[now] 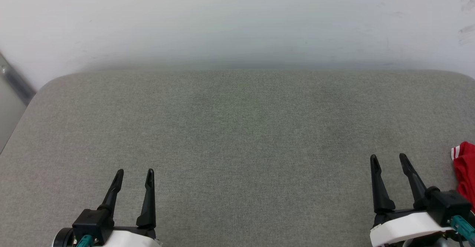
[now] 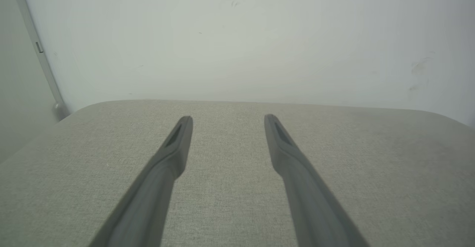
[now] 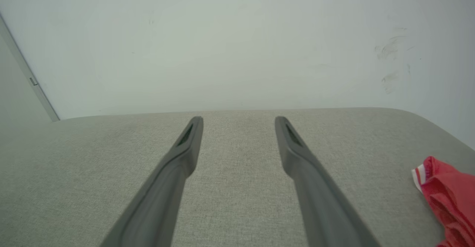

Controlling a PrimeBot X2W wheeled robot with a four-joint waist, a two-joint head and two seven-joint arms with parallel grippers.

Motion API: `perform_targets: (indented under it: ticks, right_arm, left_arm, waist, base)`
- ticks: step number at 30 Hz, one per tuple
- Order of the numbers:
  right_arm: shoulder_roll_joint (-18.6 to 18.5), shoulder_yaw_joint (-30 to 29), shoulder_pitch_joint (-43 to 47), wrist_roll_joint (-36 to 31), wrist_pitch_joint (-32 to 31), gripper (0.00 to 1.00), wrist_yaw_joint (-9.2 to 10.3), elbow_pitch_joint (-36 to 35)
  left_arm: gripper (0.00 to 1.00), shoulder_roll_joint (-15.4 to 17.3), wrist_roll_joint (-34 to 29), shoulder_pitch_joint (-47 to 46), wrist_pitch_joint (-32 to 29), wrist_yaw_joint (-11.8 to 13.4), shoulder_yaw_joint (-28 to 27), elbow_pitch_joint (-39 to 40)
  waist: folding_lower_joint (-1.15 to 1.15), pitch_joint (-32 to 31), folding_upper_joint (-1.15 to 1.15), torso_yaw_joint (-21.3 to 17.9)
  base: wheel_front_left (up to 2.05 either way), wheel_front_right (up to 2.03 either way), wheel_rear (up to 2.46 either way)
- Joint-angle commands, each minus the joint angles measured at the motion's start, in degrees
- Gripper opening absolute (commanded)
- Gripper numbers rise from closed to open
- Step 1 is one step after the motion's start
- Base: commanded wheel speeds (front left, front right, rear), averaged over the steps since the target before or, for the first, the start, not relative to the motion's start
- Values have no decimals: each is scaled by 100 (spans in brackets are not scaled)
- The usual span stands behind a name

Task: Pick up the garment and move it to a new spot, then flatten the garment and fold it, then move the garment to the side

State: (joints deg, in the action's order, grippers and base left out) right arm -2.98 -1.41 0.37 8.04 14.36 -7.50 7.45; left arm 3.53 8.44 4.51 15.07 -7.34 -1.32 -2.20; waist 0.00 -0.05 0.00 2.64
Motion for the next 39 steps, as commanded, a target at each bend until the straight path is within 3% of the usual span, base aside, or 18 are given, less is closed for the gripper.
perform_targets:
  ticks: [1, 12, 13, 17, 39]
  right_arm:
    - [20, 3, 60, -10, 39, 100, 2, 13]
    - [20, 48, 30, 28, 68, 100, 2, 44]
    - [0, 44, -1, 9, 48, 0, 0, 37]
    - [0, 45, 54, 88, 12, 0, 0, 211]
    - [-10, -99, -165, 2449, -568, 0, 0, 328]
  left_arm:
    - [100, -8, 24, 40, 12, -11, -16, 19]
    - [100, -35, 91, 25, 12, -10, -50, 51]
    - [0, -31, 90, 1, 0, -4, -46, 34]
    - [0, -46, 168, 55, -34, -3, -26, -146]
    - [0, 54, 2597, -280, -528, -5, -34, -451]
  waist:
    - [0, 0, 0, -2]
    - [0, 6, 0, -4]
    - [0, 7, 0, -4]
    - [0, 7, 0, -7]
    - [0, 9, 0, -52]
  base:
    - [0, 0, 0]
    - [0, 0, 0]
    - [0, 0, 0]
    - [0, 0, 0]
    - [0, 0, 0]
